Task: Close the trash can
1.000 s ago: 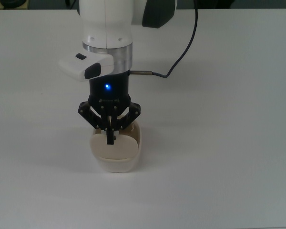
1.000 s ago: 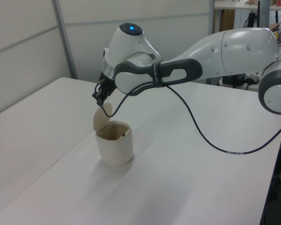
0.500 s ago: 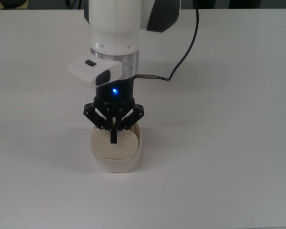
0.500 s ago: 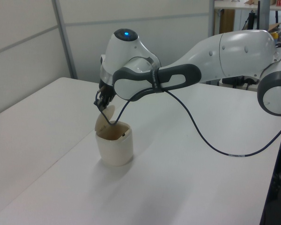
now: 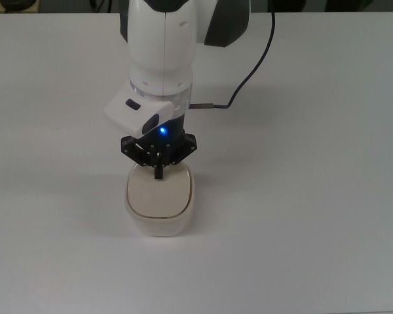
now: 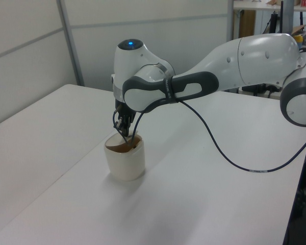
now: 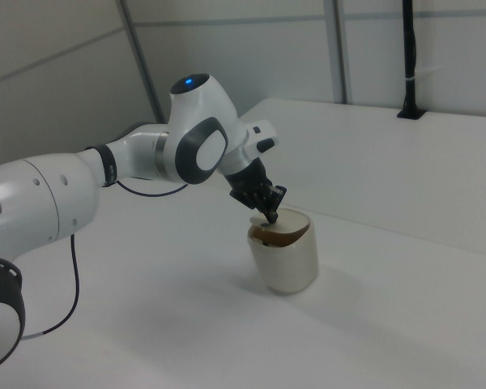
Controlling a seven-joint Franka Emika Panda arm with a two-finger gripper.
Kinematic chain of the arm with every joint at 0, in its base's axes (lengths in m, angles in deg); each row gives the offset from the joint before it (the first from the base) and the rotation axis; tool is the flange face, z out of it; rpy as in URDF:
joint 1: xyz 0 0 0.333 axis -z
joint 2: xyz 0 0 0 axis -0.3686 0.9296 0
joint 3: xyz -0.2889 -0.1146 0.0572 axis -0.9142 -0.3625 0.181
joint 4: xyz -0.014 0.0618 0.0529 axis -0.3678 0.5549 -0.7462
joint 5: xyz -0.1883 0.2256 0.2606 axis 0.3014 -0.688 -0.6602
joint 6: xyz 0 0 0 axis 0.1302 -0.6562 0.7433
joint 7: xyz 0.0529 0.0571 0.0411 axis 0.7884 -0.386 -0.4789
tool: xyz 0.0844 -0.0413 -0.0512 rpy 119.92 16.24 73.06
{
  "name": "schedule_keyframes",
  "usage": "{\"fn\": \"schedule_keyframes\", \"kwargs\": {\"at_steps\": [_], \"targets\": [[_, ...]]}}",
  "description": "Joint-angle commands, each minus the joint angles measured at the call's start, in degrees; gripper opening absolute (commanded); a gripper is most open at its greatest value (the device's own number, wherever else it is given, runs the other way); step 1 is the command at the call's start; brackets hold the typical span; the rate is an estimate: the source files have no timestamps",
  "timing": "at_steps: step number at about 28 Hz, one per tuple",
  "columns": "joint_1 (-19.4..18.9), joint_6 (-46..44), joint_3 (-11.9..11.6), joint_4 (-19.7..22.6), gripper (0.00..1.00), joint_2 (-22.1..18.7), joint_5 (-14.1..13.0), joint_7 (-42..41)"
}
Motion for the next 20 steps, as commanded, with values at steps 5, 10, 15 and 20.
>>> {"fn": "schedule_keyframes", "kwargs": {"at_steps": [5,10,15,20], "targets": [[-0.4,-0.7,0.0,2.4,0.0,-0.3,0.0,-1.9],[-0.4,-0.7,0.4,3.2,0.0,-0.2,0.2,-2.0],[-0.4,-0.7,0.5,3.2,0.0,0.4,0.2,-2.3],[-0.4,-0.7,0.5,3.2,0.0,0.5,0.2,-2.9]]}}
